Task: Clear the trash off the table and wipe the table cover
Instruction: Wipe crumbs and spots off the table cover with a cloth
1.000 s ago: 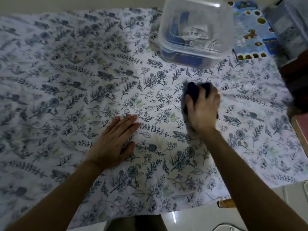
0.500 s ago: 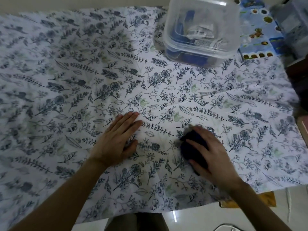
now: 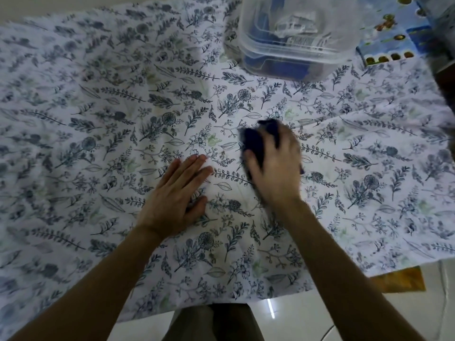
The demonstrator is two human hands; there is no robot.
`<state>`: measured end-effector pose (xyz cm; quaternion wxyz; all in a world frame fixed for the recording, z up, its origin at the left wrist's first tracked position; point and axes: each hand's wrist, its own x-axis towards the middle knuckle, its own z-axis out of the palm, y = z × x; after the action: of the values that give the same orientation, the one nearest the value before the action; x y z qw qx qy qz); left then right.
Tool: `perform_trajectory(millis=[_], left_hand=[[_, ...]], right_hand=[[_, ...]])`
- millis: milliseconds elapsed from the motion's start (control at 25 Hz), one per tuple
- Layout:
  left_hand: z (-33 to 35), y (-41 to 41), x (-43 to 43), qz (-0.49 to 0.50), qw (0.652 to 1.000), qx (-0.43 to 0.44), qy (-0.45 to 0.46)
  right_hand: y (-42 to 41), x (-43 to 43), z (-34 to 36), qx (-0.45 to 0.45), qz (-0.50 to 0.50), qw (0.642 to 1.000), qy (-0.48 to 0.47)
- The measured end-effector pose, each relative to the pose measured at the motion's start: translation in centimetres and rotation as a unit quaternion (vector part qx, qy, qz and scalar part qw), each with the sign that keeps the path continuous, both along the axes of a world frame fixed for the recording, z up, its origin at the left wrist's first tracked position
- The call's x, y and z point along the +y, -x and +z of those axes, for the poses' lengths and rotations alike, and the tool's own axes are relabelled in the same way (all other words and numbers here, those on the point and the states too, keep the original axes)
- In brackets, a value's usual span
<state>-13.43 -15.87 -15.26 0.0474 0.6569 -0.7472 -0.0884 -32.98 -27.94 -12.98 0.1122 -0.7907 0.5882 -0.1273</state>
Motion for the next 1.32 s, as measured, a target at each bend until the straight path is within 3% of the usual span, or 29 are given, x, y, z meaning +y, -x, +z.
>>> perform_trajectory(millis=[160,280,400,560,720,800,960,1120,1200,1320], left_hand=[[0.1,0.0,0.1,0.087,0.996,0.003,0.008],[0.0,0.0,0.0,0.089,0.996,-0.002,0.009],[0.0,-0.1,0.0,0.086,0.996,0.001,0.008],[-0.2,-0.3,0.0,0.081,0.997,0.011,0.003],[-0.1,-0.3,0.0,0.079,0.997,0.008,-0.007],[-0.1,-0.3,0.1,0.075,0.997,0.002,-0.010],[-0.1,-0.3,0.1,0.071,0.997,-0.014,-0.009],[0.0,-0.1,0.2,0.068,0.997,-0.046,-0.014],[0.1,0.0,0.1,0.068,0.996,-0.058,-0.029],[0.5,0.3,0.0,0.065,0.995,-0.062,-0.049]], right_hand=[[-0.2,5.1,-0.7,0.037,0.255,0.966,0.007],[4.3,7.5,-0.9,0.033,0.326,0.945,0.000],[10.2,7.5,-0.3,0.013,0.263,0.965,-0.017],[15.9,4.6,0.6,-0.026,0.087,0.995,-0.029],[13.0,1.5,-0.1,-0.043,-0.112,0.993,-0.010],[9.5,0.1,0.1,-0.051,-0.096,0.994,-0.015],[3.4,1.5,0.6,-0.023,0.040,0.998,-0.033],[4.0,6.5,-0.2,0.006,0.203,0.979,-0.031],[6.4,8.0,-0.4,0.010,0.215,0.976,-0.039],[10.2,8.6,0.3,0.027,0.150,0.987,-0.043]])
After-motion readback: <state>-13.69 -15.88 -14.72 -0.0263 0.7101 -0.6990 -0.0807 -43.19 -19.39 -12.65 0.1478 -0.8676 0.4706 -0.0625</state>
